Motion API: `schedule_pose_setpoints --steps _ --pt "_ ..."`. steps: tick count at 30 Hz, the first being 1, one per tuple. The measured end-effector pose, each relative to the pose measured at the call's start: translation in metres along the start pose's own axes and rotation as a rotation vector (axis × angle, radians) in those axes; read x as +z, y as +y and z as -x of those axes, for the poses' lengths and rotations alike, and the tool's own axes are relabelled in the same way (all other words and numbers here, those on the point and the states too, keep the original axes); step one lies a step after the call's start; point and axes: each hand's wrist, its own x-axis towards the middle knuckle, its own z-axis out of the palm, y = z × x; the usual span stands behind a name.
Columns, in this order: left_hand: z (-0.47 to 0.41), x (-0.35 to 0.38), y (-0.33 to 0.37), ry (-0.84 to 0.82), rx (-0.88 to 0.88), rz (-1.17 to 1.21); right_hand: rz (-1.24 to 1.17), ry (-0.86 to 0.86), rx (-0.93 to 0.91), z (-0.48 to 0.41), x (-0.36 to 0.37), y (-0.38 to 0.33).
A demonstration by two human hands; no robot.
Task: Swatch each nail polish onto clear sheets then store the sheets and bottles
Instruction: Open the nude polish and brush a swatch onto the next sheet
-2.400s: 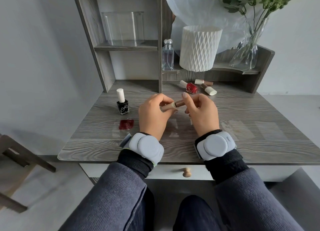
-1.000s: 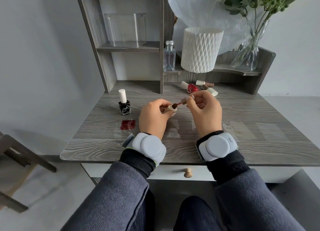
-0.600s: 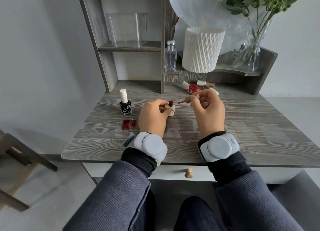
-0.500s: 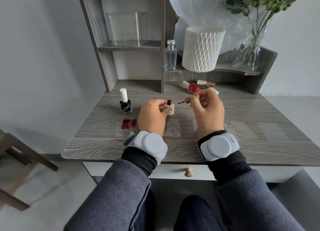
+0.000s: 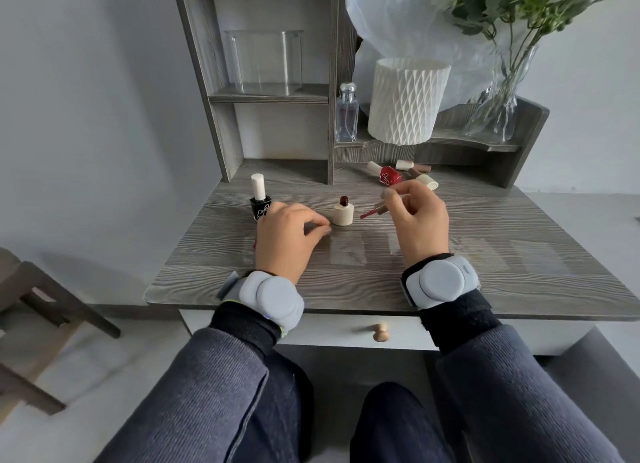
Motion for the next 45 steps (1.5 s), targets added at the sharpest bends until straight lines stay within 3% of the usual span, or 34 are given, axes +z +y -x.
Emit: schedule_pose_setpoints --steps 5,12,27,37,45 --pt "0.008 -0.008 -0.009 -0.108 0.154 -0.062 -0.001 -0.077 0.028 0.004 -0.003 0.002" --pt "0.01 -0.009 -0.005 -0.239 0.183 -0.115 0.095 -0.169 0.042 0.008 0.001 0.009" --pt "0.011 -0.008 -0.004 -0.234 0.195 -0.134 0.252 -0.288 0.004 0.009 0.006 0.009" --pt "0.012 -0.01 -0.003 -0.24 0.18 -0.123 0.254 -0.155 0.011 0.009 0.004 0.009" --pt "0.012 -0.01 -0.003 -0.245 0.172 -0.122 0.269 -0.282 -0.033 0.01 0.008 0.011"
